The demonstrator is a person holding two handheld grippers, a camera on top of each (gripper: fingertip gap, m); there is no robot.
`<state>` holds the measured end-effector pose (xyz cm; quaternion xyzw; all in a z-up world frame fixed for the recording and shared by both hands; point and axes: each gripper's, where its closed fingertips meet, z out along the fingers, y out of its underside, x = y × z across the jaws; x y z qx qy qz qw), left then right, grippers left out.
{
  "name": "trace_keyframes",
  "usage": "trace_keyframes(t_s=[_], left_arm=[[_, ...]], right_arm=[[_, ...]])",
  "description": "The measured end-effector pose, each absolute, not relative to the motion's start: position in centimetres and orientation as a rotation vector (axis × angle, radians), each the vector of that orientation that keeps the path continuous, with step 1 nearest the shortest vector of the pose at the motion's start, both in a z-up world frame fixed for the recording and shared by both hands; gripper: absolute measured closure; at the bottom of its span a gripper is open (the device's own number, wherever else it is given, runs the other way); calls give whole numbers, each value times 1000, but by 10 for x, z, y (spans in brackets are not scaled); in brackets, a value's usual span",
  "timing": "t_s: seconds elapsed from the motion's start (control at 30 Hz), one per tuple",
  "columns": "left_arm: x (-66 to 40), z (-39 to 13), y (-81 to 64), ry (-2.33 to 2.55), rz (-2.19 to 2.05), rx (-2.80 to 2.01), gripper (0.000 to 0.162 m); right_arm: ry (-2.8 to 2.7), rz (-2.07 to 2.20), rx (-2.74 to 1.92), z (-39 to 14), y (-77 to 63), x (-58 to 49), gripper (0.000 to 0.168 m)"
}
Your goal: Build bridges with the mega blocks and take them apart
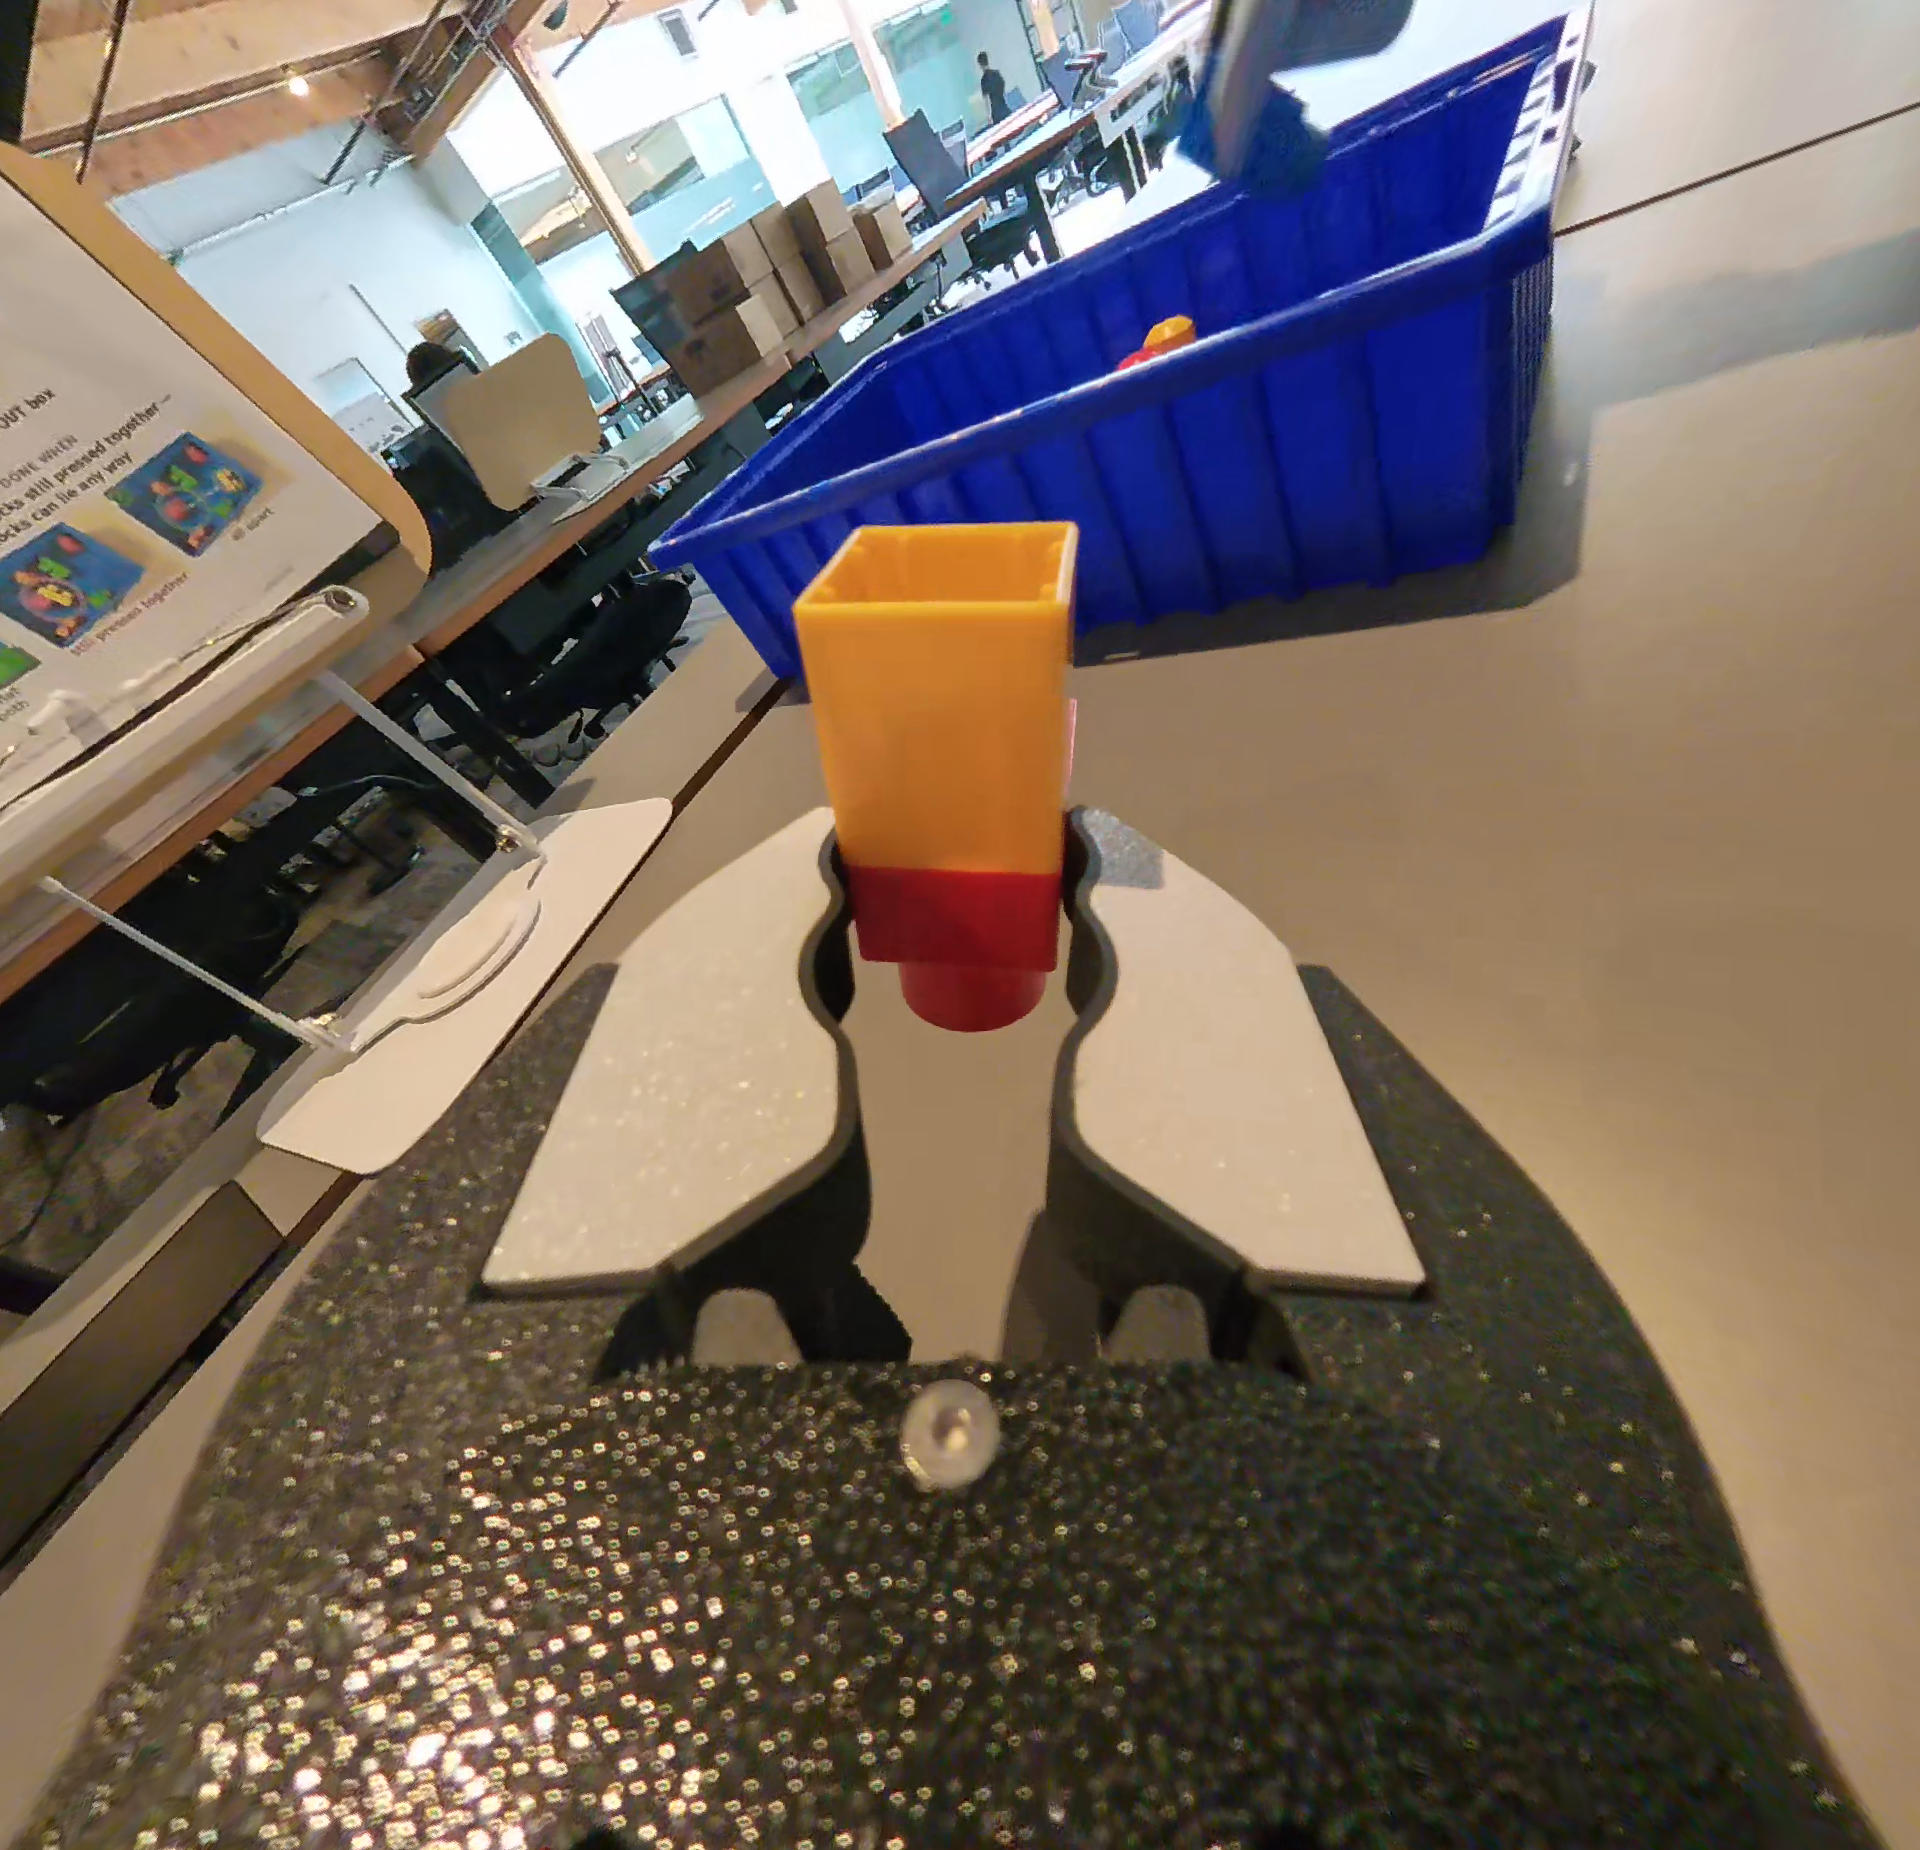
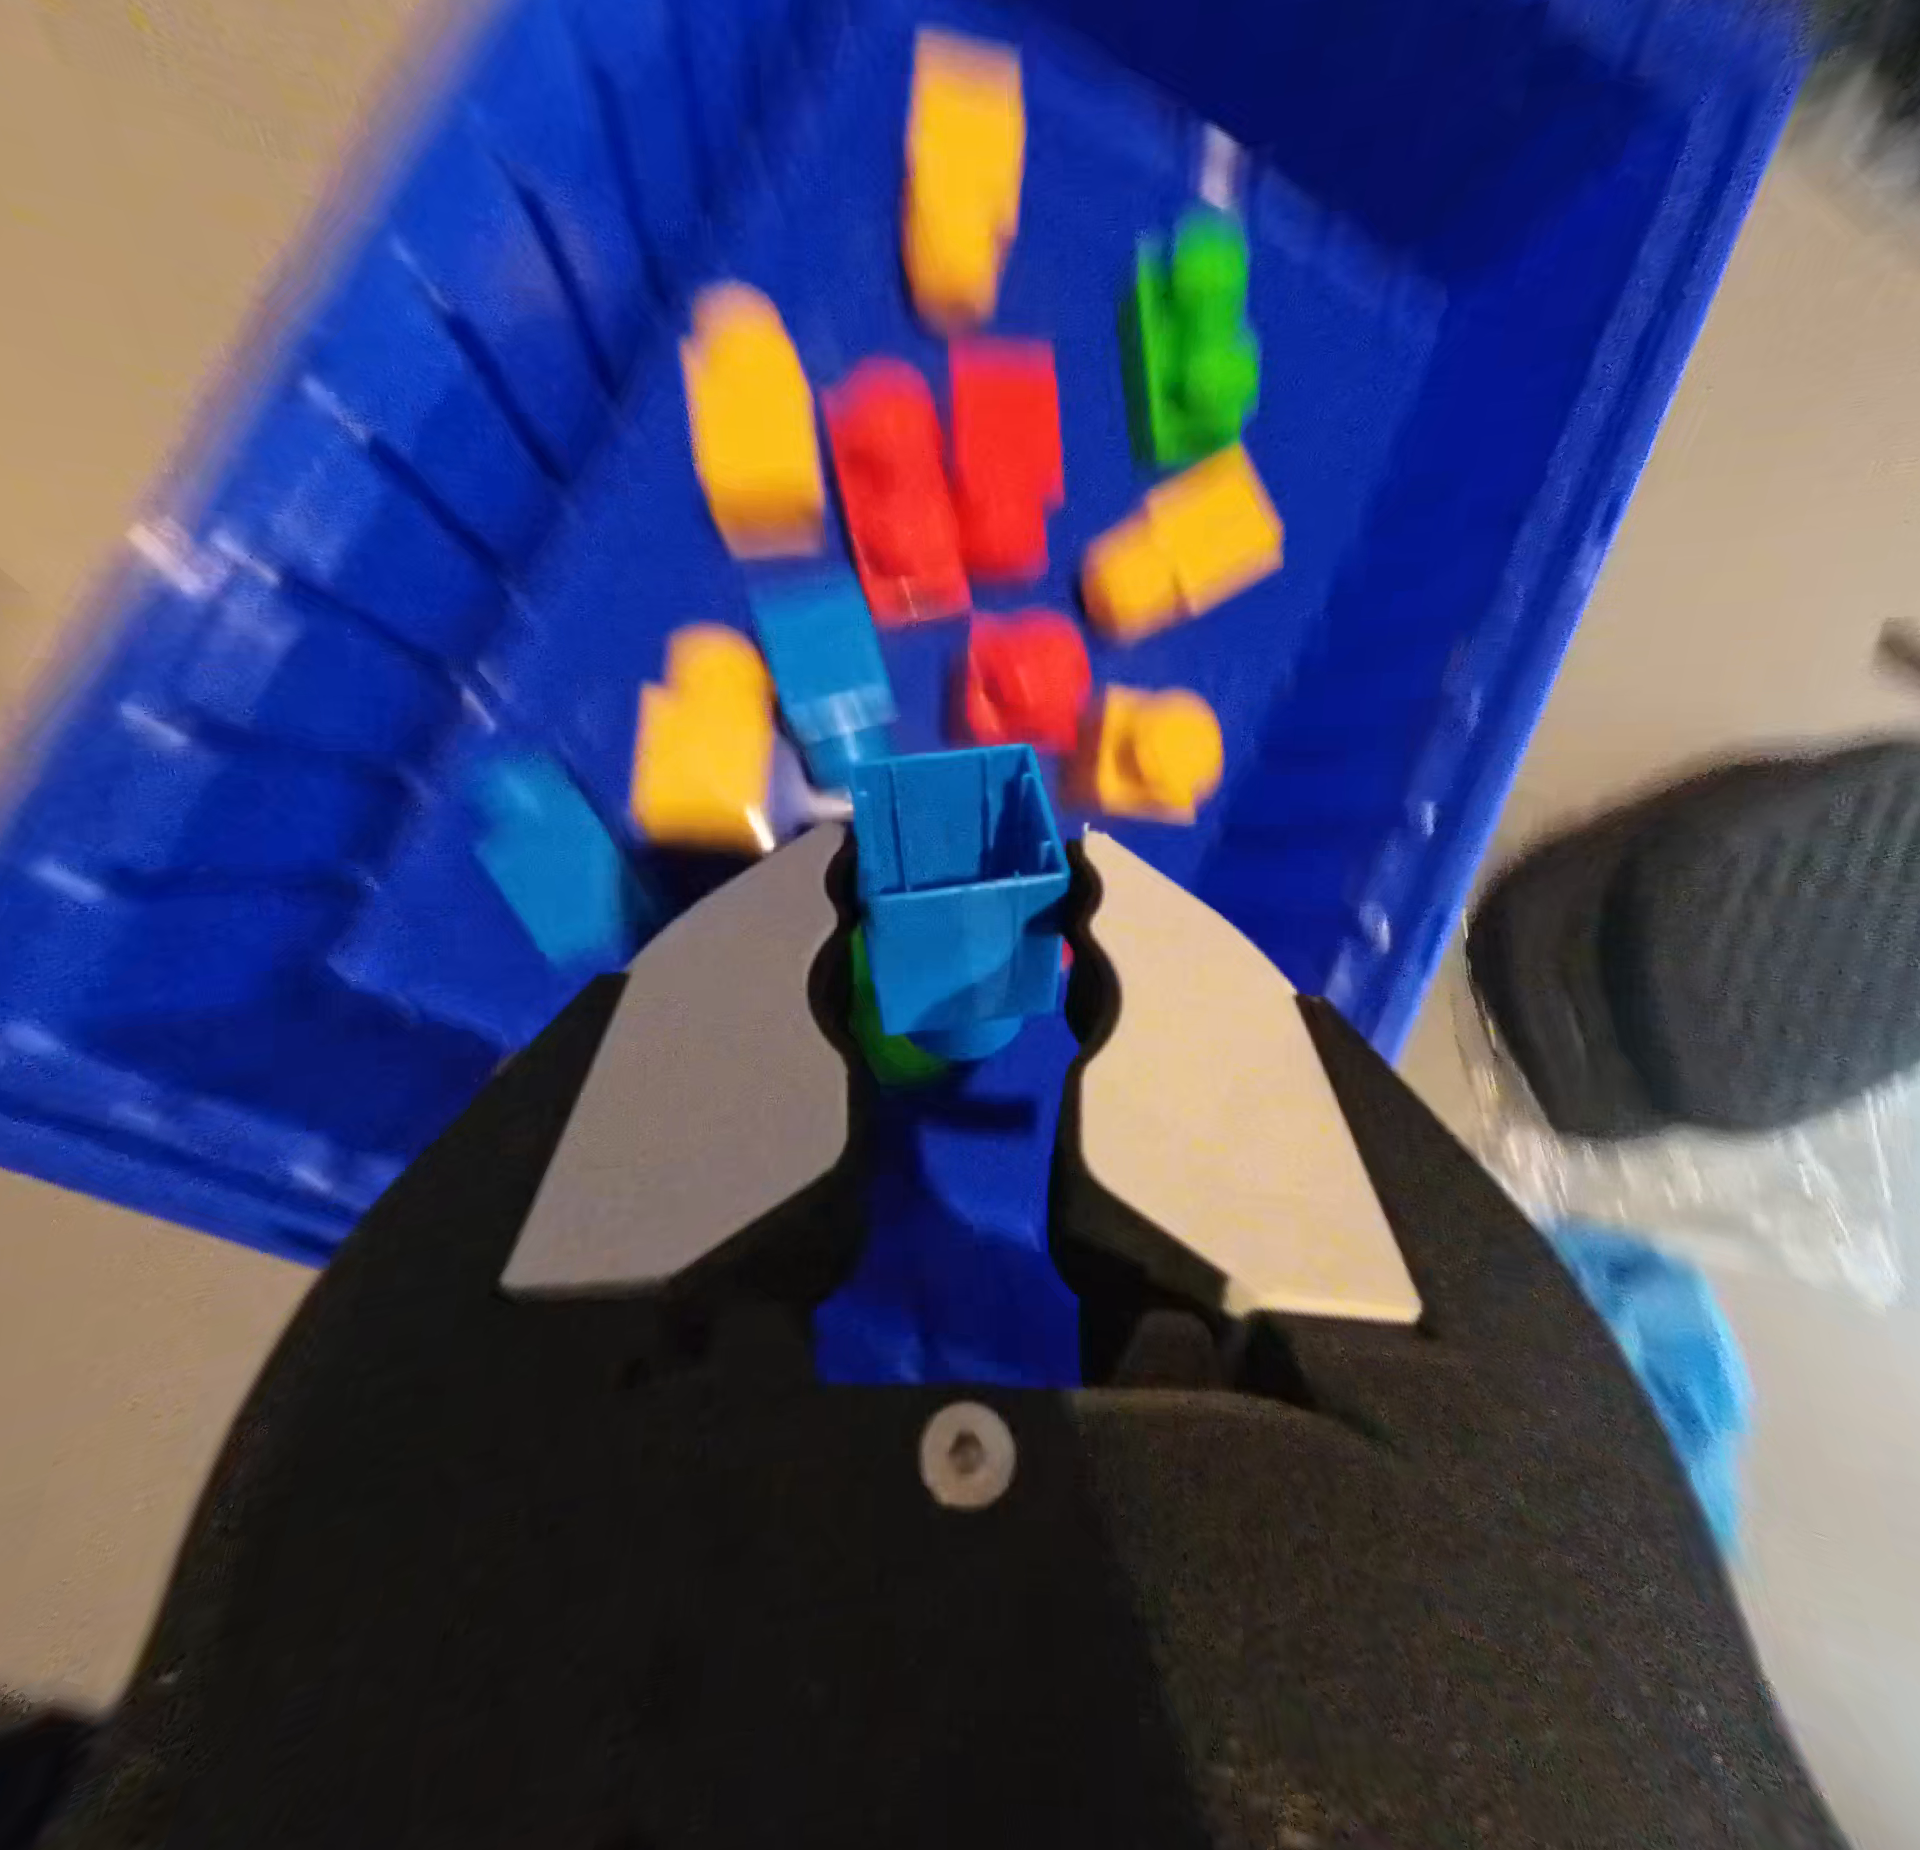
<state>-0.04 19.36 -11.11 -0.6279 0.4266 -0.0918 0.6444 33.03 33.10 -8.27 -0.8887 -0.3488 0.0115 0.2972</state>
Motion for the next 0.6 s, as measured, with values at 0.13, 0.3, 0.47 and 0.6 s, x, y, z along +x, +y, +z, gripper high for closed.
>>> trace_keyframes(t_s=[0.13,0.3,0.47,0.6], left_arm=[[2,-109,192,978,-208,-1421,125],[2,-109,191,978,-197,-1415,125],[0,-108,194,955,-180,-1419,125],[-2,-109,200,947,-69,-1426,125]], right_arm=[[-1036,-155,-2729,-135,313,388,130],[-1113,-191,-2824,-161,306,397,125],[-1060,-171,-2601,-131,319,366,99],[-1102,72,-2278,-79,298,272,100]])
